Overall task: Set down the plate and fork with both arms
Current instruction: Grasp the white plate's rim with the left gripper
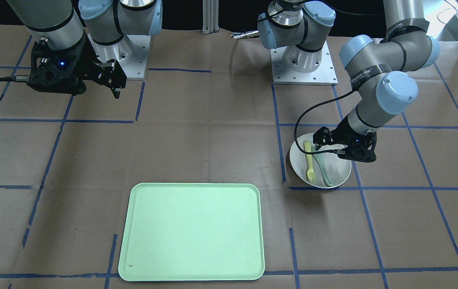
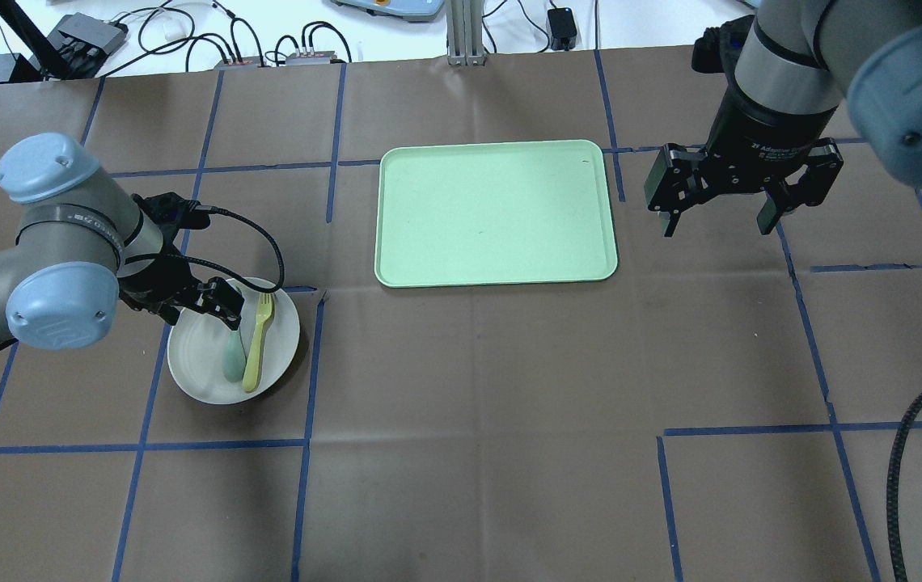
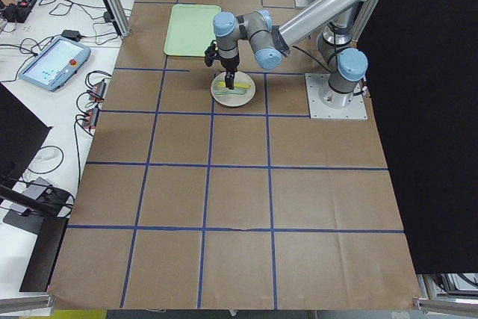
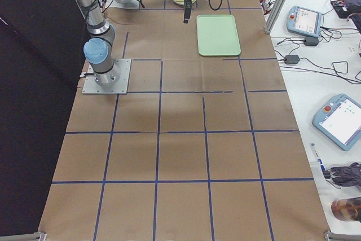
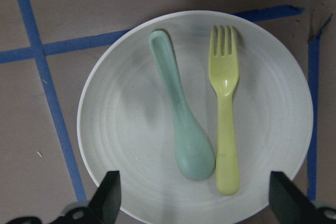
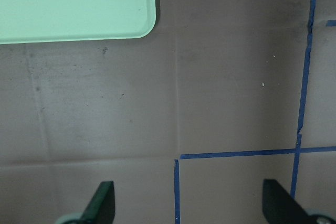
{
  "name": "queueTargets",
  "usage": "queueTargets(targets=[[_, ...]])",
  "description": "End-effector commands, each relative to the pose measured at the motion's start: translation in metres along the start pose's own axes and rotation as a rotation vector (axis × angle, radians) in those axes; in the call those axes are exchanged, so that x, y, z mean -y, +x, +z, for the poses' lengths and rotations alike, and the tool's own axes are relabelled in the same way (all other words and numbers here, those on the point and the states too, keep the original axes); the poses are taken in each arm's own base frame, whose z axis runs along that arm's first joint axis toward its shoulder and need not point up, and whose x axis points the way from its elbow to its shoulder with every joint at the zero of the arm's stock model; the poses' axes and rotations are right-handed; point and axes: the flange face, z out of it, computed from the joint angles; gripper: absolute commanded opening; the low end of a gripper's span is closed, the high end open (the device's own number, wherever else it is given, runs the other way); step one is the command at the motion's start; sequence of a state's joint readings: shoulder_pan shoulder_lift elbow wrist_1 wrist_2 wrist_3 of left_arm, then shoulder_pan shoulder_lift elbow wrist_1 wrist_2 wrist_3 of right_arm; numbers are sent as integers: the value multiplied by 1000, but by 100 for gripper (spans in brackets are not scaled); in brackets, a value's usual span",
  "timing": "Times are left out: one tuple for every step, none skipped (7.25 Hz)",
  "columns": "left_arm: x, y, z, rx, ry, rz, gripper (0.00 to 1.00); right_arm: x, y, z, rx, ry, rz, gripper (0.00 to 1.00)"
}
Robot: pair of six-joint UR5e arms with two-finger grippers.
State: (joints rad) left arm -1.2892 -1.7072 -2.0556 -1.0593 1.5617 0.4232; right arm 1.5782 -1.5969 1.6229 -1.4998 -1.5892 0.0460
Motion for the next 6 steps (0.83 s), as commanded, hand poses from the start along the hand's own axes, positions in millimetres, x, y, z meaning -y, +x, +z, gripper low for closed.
queueTargets(targets=[[2,-4,3,2,2,9,99,0,0,0,0,0,0,100],[0,-12,7,-2,-3,1,99,0,0,0,0,0,1,100],[-1,-25,11,-11,-10,4,99,0,1,0,0,0,1,100],[-2,-47,21,-36,-17,3,99,0,0,0,0,0,1,100],[-2,-63,32,-110,1,-11,99,0,0,0,0,0,0,100],[-2,-74,44,-137,-9,-3,99,0,0,0,0,0,0,100]])
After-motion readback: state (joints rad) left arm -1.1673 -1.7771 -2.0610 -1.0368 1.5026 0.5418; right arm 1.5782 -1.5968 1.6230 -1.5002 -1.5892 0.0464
